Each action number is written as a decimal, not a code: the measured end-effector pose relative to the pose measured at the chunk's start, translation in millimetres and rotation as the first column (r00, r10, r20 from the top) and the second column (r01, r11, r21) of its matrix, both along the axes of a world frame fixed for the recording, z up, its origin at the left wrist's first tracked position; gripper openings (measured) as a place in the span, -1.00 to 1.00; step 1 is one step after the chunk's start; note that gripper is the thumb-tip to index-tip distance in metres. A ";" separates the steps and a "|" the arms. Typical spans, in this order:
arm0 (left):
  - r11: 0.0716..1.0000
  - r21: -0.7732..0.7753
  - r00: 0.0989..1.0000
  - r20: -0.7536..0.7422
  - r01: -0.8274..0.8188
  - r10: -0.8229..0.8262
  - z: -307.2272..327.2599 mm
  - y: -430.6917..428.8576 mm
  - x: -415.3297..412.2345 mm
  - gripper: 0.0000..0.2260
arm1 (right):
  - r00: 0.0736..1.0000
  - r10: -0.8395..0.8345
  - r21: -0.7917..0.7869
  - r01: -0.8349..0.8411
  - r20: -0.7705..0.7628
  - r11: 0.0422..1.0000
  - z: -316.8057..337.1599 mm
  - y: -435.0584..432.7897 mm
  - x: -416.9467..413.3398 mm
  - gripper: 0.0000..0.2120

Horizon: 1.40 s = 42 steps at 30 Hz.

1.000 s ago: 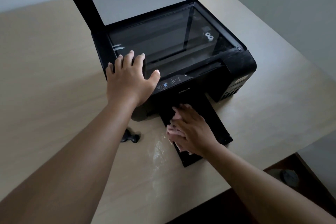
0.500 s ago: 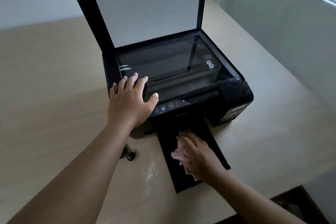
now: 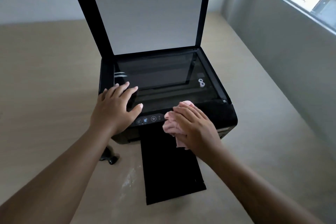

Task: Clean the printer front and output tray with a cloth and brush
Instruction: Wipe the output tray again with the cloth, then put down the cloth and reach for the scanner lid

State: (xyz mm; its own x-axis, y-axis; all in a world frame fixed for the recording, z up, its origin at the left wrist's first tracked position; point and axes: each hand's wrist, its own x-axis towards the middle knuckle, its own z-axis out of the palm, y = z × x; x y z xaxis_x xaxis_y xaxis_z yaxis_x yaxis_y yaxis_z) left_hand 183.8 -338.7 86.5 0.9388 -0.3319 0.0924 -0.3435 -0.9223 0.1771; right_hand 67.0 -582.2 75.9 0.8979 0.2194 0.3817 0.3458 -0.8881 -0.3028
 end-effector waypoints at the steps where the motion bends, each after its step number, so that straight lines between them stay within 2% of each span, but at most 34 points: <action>1: 1.000 -0.009 1.000 0.000 0.001 -0.001 1.5 -1.0 -0.4 -0.41 | 0.999 -0.034 -0.014 0.034 0.004 0.999 2.0 -21.6 -0.9 -0.61; 2: 1.000 -0.020 1.000 0.001 0.004 -0.004 2.8 -2.1 -1.0 -0.42 | 0.990 -0.138 0.025 0.138 -0.010 0.990 4.1 -42.1 -4.0 -0.64; 4: 0.998 -0.066 1.000 0.012 0.003 -0.002 4.4 -3.6 -2.7 -0.45 | 0.923 -0.381 0.189 0.384 -0.053 0.904 4.4 -63.2 -8.1 -0.67; 6: 0.984 -0.181 1.000 0.026 -0.002 0.007 8.4 -5.4 -4.9 -0.50 | 0.885 -0.463 0.210 0.462 -0.048 0.862 -1.2 -43.2 -3.2 -0.71; 9: 0.937 -0.347 0.997 0.050 -0.034 0.054 13.7 -5.5 -10.1 -0.59 | 0.946 -0.320 0.182 0.325 -0.058 0.928 -5.6 10.9 8.9 -0.70; 12: 0.906 -0.418 0.996 0.038 -0.063 0.087 6.5 4.6 -17.1 -0.70 | 0.984 -0.168 0.193 0.177 -0.063 0.965 -7.5 44.8 13.3 -0.68; 15: 0.869 -0.480 0.993 -0.036 -0.117 0.114 -4.9 28.9 -27.8 -0.68 | 0.997 -0.069 0.179 0.071 -0.015 0.981 -6.7 59.7 22.2 -0.66; 21: 0.889 -0.441 0.992 -0.032 -0.124 0.122 -13.5 83.1 -41.8 -0.63 | 0.985 0.172 0.059 -0.171 0.001 0.983 2.4 97.8 43.2 -0.64; 26: 0.874 -0.399 0.957 -0.036 -0.277 0.288 -42.9 144.0 -77.9 -0.71 | 0.951 0.309 0.090 -0.310 0.018 0.947 6.3 154.8 46.3 -0.71; 29: 0.826 -0.407 0.915 -0.067 -0.389 0.397 -64.1 183.1 -111.1 -0.74 | 0.904 0.420 0.135 -0.427 0.078 0.894 0.4 193.2 35.3 -0.65; 32: 0.779 -0.394 0.867 -0.116 -0.488 0.484 -82.5 225.0 -142.1 -0.74 | 0.868 0.497 0.214 -0.482 -0.020 0.850 -15.4 243.7 16.7 -0.56; 34: 0.766 -0.361 0.845 -0.158 -0.531 0.511 -95.1 252.4 -161.7 -0.71 | 0.818 0.544 0.191 -0.513 -0.189 0.837 -38.8 278.4 4.0 -0.55; 36: 0.766 -0.318 0.830 -0.214 -0.558 0.516 -105.9 266.3 -177.5 -0.68 | 0.744 0.495 0.044 -0.535 -0.449 0.844 -69.3 296.7 -10.9 -0.49; 37: 0.771 -0.294 0.824 -0.245 -0.565 0.511 -113.5 274.1 -184.5 -0.66 | 0.728 0.436 -0.069 -0.549 -0.529 0.833 -87.5 304.3 -19.0 -0.41; 39: 0.809 -0.236 0.837 -0.262 -0.538 0.480 -124.8 281.8 -193.7 -0.61 | 0.749 0.364 -0.205 -0.546 -0.553 0.812 -113.0 310.0 -28.9 -0.31; 42: 0.873 -0.157 0.876 -0.231 -0.463 0.423 -132.0 286.8 -200.2 -0.56 | 0.739 0.381 -0.207 -0.567 -0.556 0.797 -120.9 312.6 -28.5 -0.25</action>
